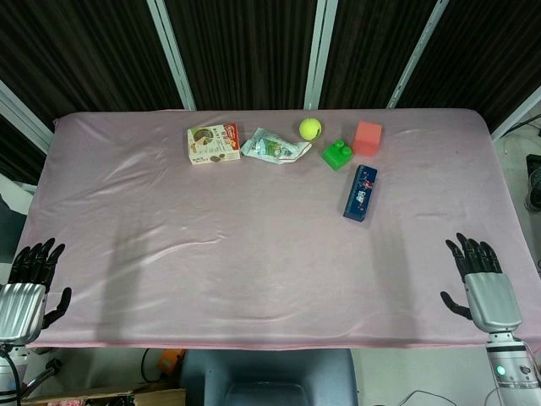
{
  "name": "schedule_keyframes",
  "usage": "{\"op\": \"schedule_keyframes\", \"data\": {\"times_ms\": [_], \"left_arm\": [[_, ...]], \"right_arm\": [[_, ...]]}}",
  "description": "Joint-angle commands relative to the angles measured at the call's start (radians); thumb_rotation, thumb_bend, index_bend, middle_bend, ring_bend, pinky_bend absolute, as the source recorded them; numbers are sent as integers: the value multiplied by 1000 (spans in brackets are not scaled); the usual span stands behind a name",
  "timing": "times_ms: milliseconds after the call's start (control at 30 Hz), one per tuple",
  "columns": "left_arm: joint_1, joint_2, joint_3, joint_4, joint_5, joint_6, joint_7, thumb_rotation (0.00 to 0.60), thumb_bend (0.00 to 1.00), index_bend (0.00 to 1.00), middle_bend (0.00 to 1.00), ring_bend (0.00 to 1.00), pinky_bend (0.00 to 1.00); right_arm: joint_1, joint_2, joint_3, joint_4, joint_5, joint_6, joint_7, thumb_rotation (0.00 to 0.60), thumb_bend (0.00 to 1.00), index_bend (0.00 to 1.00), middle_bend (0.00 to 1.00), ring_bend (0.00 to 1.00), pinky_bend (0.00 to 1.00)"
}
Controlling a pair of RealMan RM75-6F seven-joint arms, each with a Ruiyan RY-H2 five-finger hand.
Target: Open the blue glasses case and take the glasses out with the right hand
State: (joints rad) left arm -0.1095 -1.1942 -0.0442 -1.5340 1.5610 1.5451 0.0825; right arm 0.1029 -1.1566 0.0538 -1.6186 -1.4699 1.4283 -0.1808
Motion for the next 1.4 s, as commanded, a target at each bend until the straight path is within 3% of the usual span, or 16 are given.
{"op": "schedule_keyframes", "data": {"times_ms": [33, 333, 567, 733, 900, 1400], "left_arm": [[0, 2, 2, -3, -1, -5, 1, 600, 410, 0, 0, 0, 51], [-10, -2, 2, -12, -10, -29, 26, 600, 409, 0, 0, 0, 50], [-18, -9, -16, -4, -56, -55, 39, 600, 409, 0, 0, 0, 50], [-28, -13, -29, 1, -88, -80, 48, 600, 409, 0, 0, 0, 50], [-41, -20, -50, 10, -138, -110, 65, 600, 408, 0, 0, 0, 50], [-57, -16, -72, 2, -213, -151, 85, 600, 409, 0, 0, 0, 50]], "right_arm": [[0, -1, -1, 1, 1, -1, -2, 600, 367, 0, 0, 0, 0], [63, -29, 28, 56, 19, -74, -60, 600, 367, 0, 0, 0, 0], [283, -102, 112, 219, 114, -342, -280, 600, 367, 0, 0, 0, 0], [427, -189, 142, 354, 157, -494, -376, 600, 367, 0, 0, 0, 0], [526, -264, 136, 466, 172, -594, -436, 600, 368, 0, 0, 0, 0], [687, -436, 133, 691, 241, -708, -532, 600, 367, 0, 0, 0, 0]]}}
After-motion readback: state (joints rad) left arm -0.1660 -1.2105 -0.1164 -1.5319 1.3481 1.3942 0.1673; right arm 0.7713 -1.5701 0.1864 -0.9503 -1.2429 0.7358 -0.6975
